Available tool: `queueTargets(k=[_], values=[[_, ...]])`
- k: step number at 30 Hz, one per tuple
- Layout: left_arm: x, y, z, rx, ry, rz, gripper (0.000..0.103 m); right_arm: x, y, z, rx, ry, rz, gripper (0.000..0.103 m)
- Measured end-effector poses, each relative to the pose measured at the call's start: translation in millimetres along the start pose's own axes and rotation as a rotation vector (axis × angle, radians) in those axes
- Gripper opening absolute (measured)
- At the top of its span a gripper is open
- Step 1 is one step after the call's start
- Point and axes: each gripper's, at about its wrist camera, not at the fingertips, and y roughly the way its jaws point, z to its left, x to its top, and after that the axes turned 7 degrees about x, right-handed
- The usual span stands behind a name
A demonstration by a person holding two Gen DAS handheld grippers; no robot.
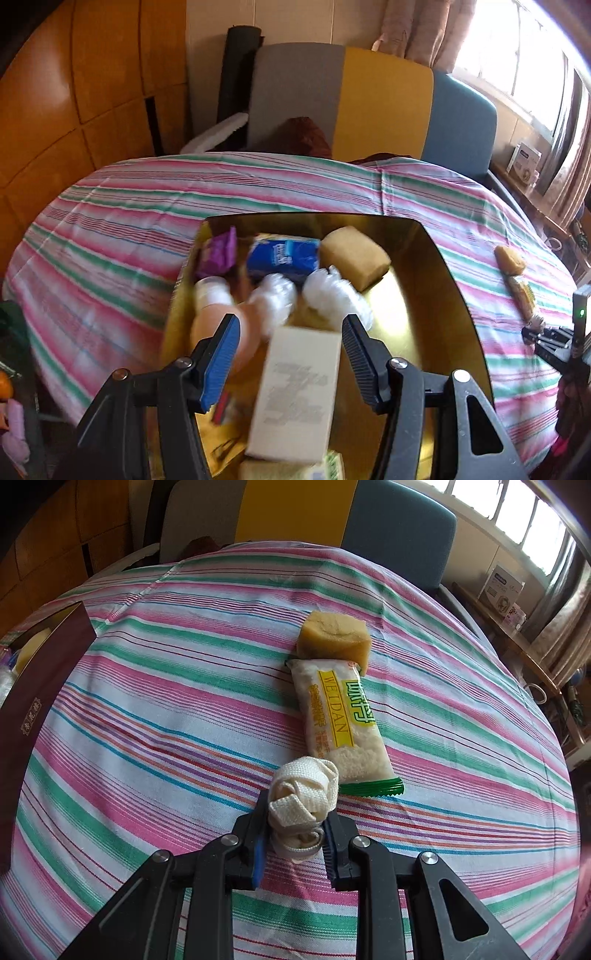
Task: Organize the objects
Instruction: 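Lower the white knotted cloth into the tray and open the right tool, then move the right tool to the WEIDAN snack packet and grasp it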
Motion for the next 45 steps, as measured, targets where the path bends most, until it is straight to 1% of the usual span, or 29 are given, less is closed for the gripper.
queueTargets(k=[2,4,7,9,12,15,17,19,22,27,29,31,32,35,38,40,43,45], values=[[-4.3,-8.2,4.3,0.011,0.011,-0.016,0.058,1.2,-2.5,2.5,0.007,0.006,0.01,0.024],[-8.4,-14.5,6.4,0.027,0.022,-0.033,0.058,3.9,-7.8,9.2,0.033,0.017,0.018,0.024],[-11.8,-18.4,9.9,0.023,0.019,-0.04,0.058,11.6,-29.0,33.3,0.088,0.007,-0.03,0.024],[-13.4,-20.2,12.8,0.014,0.01,-0.042,0.058,20.6,-45.9,58.1,0.152,-0.012,-0.076,0.024],[-16.2,-22.7,15.9,0.002,0.002,-0.042,0.058,35.7,-64.9,104.3,0.228,-0.087,-0.125,0.024],[-18.4,-25.4,17.3,-0.001,0.001,-0.047,0.058,50.1,-77.4,149.6,0.302,-0.161,-0.152,0.024],[-20.1,-26.1,17.8,0.001,0.002,-0.047,0.058,58.9,-78.8,177.4,0.333,-0.211,-0.153,0.024],[-21.5,-26.2,19.3,-0.005,-0.004,-0.046,0.058,65.9,-74.2,201.1,0.341,-0.253,-0.144,0.025],[-24.0,-24.5,20.6,-0.007,-0.005,-0.039,0.058,76.3,-56.5,229.7,0.342,-0.297,-0.101,0.025],[-27.9,-19.8,24.7,-0.013,-0.02,-0.02,0.058,90.3,-16.9,263.6,0.285,-0.336,-0.013,0.025],[-29.4,-17.4,26.5,-0.012,-0.024,-0.011,0.058,92.9,-6.4,271.2,0.267,-0.342,-0.005,0.03],[-30.5,-15.9,29.0,-0.012,-0.031,-0.006,0.058,94.9,1.6,275.7,0.264,-0.342,-0.002,0.051],[-30.9,-15.4,30.0,-0.011,-0.033,-0.005,0.058,96.0,3.1,275.9,0.263,-0.335,-0.006,0.053],[-31.4,-13.4,32.0,-0.008,-0.04,0.004,0.058,96.8,0.7,276.1,0.278,-0.324,-0.021,0.054],[-31.8,-13.9,32.6,-0.012,-0.041,0.002,0.058,95.6,-9.7,267.4,0.297,-0.306,-0.048,0.055],[-31.8,-14.8,32.2,-0.017,-0.041,0.0,0.058,94.9,-20.1,256.6,0.312,-0.28,-0.074,0.061],[-31.6,-15.2,28.5,-0.021,-0.036,0.003,0.058,89.8,-38.9,228.7,0.341,-0.201,-0.122,0.07],[-32.4,-15.9,24.6,-0.028,-0.025,0.006,0.058,84.9,-48.8,208.7,0.344,-0.156,-0.145,0.073]])
